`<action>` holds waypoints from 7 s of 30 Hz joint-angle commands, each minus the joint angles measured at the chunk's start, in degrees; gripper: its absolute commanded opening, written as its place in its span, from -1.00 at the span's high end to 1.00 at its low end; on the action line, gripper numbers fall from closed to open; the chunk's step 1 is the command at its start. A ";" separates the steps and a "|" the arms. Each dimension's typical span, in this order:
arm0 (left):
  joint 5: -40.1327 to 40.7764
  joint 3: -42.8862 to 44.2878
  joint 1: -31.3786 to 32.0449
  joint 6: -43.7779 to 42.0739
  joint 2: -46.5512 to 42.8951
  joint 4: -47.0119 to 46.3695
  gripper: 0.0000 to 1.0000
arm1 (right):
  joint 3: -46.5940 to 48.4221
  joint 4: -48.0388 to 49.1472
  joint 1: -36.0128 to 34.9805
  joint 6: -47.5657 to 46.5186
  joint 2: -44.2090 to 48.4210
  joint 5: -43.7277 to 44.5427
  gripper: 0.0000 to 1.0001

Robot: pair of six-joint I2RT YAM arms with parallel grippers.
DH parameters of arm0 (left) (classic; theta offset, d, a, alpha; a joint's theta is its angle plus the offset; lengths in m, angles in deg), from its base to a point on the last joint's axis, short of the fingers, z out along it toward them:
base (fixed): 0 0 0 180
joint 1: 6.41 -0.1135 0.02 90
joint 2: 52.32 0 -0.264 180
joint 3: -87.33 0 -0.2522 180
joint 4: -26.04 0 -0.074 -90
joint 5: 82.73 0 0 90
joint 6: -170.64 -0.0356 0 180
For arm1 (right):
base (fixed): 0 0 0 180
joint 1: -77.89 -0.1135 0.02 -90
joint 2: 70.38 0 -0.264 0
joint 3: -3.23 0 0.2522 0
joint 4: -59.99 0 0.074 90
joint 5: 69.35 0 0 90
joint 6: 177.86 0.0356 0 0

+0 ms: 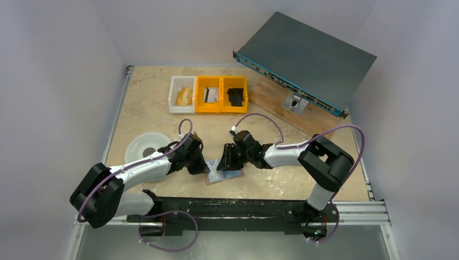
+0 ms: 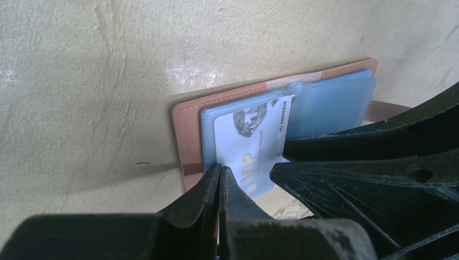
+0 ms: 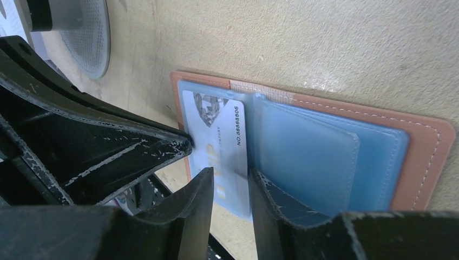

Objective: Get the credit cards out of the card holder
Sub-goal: Remove the credit card from the card holder, then place the credit card in the storage box, then remove the credit card from the card holder.

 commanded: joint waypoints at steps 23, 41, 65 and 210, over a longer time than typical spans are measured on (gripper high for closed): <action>0.33 -1.87 0.22 2.07 5.18 -0.71 1.00 | -6.64 16.19 2.62 4.86 -4.78 -9.63 0.53; 4.16 -2.04 0.04 2.57 4.32 4.26 1.00 | -9.79 19.47 5.41 6.72 -2.03 -11.19 0.52; 4.27 -2.47 -0.06 2.75 3.79 5.05 1.00 | -11.76 19.10 6.50 6.85 0.42 -9.76 1.00; -19.14 50.88 -27.04 -20.55 15.83 12.62 -0.33 | 2.08 -27.52 8.86 -8.12 39.69 5.86 -0.79</action>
